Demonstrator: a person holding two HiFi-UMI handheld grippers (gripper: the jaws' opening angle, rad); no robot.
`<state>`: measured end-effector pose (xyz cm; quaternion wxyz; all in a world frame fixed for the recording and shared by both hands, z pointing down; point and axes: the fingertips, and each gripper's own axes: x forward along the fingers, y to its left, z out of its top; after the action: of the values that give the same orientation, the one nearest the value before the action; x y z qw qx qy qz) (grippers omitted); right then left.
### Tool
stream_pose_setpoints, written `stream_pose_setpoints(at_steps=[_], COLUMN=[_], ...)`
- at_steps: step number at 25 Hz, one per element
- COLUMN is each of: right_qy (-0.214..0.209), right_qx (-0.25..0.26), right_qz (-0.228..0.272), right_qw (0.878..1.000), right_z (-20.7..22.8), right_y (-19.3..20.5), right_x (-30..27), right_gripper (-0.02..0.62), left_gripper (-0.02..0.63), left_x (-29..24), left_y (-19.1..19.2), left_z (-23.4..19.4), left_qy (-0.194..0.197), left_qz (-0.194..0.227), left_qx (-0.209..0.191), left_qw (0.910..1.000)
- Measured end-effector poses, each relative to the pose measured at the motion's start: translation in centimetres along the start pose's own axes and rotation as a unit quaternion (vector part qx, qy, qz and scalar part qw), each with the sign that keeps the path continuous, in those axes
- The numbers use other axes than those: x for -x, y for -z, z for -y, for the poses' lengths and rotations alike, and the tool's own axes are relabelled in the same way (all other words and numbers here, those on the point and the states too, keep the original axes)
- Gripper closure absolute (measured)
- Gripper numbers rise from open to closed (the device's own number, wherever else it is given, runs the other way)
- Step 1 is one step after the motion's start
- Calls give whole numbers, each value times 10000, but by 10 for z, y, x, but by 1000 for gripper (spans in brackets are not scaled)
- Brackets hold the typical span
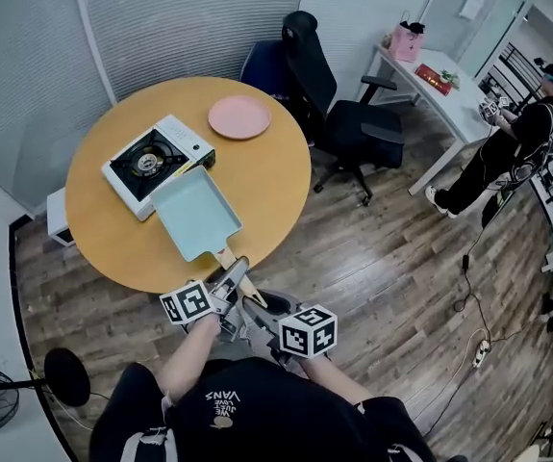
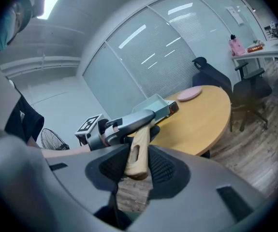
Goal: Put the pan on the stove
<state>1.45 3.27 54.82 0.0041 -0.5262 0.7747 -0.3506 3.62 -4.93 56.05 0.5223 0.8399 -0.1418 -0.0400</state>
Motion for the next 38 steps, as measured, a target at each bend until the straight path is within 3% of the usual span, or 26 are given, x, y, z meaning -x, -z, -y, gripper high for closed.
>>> stream_pose_setpoints(at_steps=[13,22,38], right_qy=[-142,-307,-936], right_qx=[123,181,564], right_qz=[-225,-322,-974], right_qw=[9996,9988,9892], right_z=[38,55,77], right_y=[-64,-86,-129], right_x=[-83,-117,-198], right_gripper=[471,471,469], left_gripper=[399,399,396], left_x=[-46,-62,-78], left_y=[-91,-126,-204], left_z=[-45,-67,-120], left_qy=[-113,-205,-548], left_qz=[173,295,835], left_qx=[57,24,254], left_qw=[9998,9994,9947])
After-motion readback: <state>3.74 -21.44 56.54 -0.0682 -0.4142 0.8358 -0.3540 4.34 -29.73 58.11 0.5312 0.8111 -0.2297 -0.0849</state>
